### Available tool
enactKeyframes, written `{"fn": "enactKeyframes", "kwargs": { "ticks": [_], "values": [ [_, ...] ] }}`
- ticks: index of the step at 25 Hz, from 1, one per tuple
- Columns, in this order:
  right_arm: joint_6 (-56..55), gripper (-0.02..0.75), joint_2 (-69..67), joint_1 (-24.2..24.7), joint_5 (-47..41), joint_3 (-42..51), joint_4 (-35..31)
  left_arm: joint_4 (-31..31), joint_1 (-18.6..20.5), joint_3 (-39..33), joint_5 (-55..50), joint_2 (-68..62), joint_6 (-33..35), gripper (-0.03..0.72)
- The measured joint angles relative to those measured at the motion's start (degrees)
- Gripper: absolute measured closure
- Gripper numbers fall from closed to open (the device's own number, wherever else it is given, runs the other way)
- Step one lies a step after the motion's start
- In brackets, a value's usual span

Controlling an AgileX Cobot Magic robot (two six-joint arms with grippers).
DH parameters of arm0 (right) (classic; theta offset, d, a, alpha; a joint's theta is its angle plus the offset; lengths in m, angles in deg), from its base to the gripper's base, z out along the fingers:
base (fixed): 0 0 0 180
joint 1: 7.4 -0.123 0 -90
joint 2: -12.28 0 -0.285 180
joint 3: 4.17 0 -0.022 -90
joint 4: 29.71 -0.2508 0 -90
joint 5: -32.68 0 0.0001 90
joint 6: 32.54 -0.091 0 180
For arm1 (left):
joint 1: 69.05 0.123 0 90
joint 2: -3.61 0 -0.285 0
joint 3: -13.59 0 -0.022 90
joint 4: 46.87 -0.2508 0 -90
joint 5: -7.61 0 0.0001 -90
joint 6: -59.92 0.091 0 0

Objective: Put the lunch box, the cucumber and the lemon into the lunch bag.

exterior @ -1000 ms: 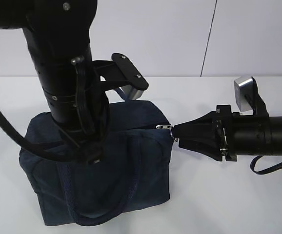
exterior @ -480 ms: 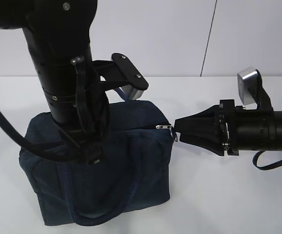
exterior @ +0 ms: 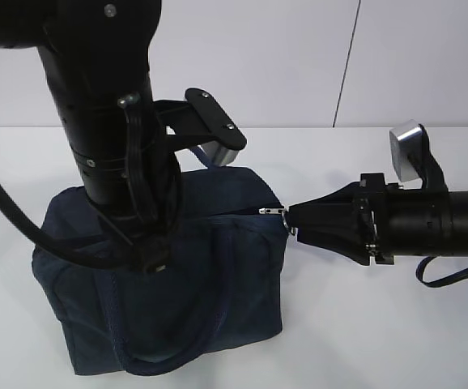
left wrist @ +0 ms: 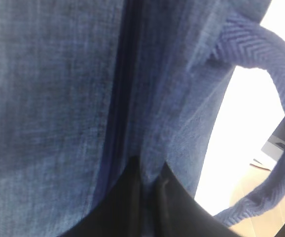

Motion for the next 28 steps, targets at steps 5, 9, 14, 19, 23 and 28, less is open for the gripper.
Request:
{"fn": "enactKeyframes", "kwargs": {
  "ticks": [5,9,14,19,23,28],
  "values": [
    [0.0,0.423,-0.2,-1.5,0.0,0.0,-0.7,0.0,0.0,0.0,0.0,0.0,0.0,0.681],
    [0.4,0.423,-0.5,-3.6,0.1,0.0,-0.8,0.0,0.0,0.0,0.0,0.0,0.0,0.681],
    [0.7,0.423,-0.6,-3.8,0.1,-0.8,-1.0,-0.2,0.0,0.0,0.0,0.0,0.0,0.681],
    [0.9,0.423,-0.7,-3.8,0.1,-1.8,-1.0,-0.4,0.0,0.0,0.0,0.0,0.0,0.681],
    [1.3,0.423,-0.7,-3.9,0.1,-1.8,-1.0,-0.4,0.0,0.0,0.0,0.0,0.0,0.681],
    [1.3,0.423,-0.7,-3.9,0.1,-1.8,-1.0,-0.4,0.0,0.0,0.0,0.0,0.0,0.681]
  ]
}}
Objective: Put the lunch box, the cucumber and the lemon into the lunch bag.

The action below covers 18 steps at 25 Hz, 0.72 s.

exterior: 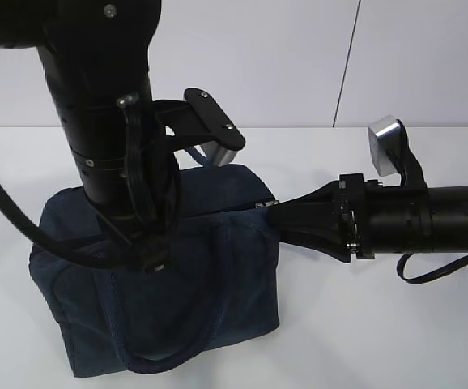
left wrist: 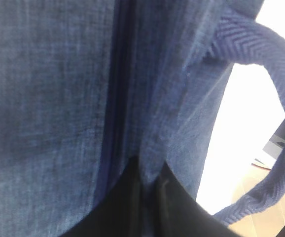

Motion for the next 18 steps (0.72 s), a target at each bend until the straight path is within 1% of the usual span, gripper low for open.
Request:
{"fn": "enactKeyframes", "kwargs": {
  "ticks": [7,13,18],
  "values": [
    [2.1,0.423,-0.1,0.1,0.0,0.0,0.0,0.0,0.0,0.0,0.0,0.0,0.0,0.681],
    [2.4,0.423,-0.1,2.1,0.0,0.0,0.0,0.0,0.0,0.0,0.0,0.0,0.0,0.681],
    [2.4,0.423,-0.1,2.2,0.0,0.0,0.0,0.0,0.0,0.0,0.0,0.0,0.0,0.681]
  ]
}}
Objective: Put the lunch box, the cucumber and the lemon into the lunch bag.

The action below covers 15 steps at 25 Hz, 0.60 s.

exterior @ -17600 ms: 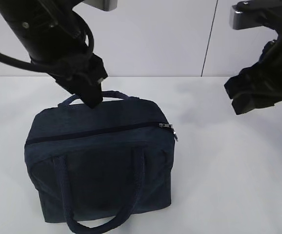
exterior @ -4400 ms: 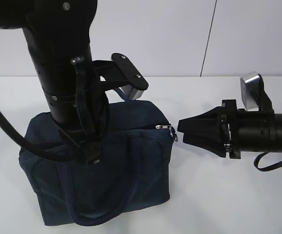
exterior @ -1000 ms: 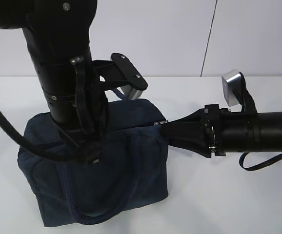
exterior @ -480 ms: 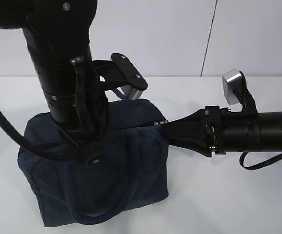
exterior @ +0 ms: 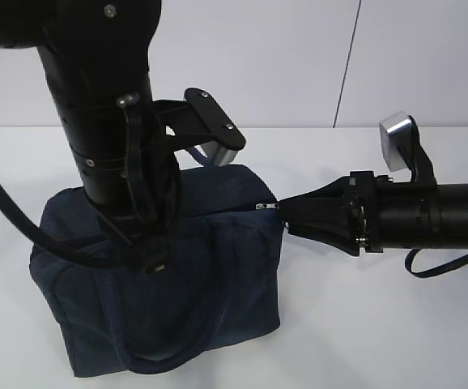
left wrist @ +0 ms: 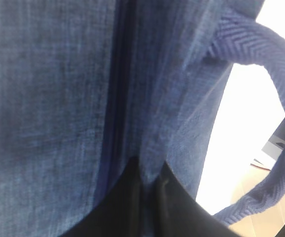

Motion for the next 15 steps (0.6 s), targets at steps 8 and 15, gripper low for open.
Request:
{"fn": "enactKeyframes", "kwargs": {
  "ticks": [8,15],
  "values": [
    [0.2,0.423,-0.1,0.0,0.0,0.0,0.0,0.2,0.0,0.0,0.0,0.0,0.0,0.681],
    [0.2,0.423,-1.9,0.0,-0.1,0.0,0.0,0.2,0.0,0.0,0.0,0.0,0.0,0.681]
  ]
}}
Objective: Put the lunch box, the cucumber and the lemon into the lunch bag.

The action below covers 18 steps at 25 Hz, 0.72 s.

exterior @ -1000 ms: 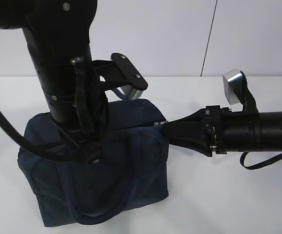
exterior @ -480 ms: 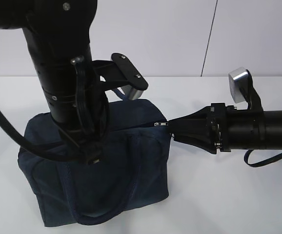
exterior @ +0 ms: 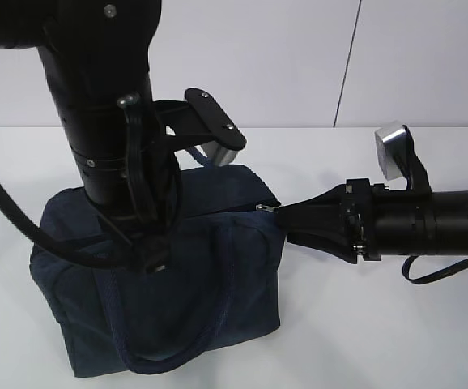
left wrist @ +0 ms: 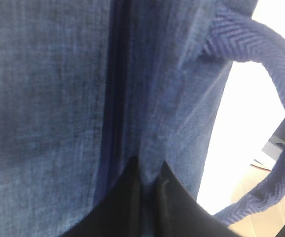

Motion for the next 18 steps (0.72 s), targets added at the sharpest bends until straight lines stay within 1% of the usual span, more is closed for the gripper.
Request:
{"fn": "enactKeyframes", "kwargs": {
  "ticks": [10,18],
  "values": [
    [-0.2,0.423,-0.5,0.0,0.0,-2.1,0.0,0.0,0.0,0.0,0.0,0.0,0.0,0.681],
    [-0.3,0.423,-0.5,0.0,0.0,-2.1,0.0,0.0,0.0,0.0,0.0,0.0,0.0,0.681]
  ]
}}
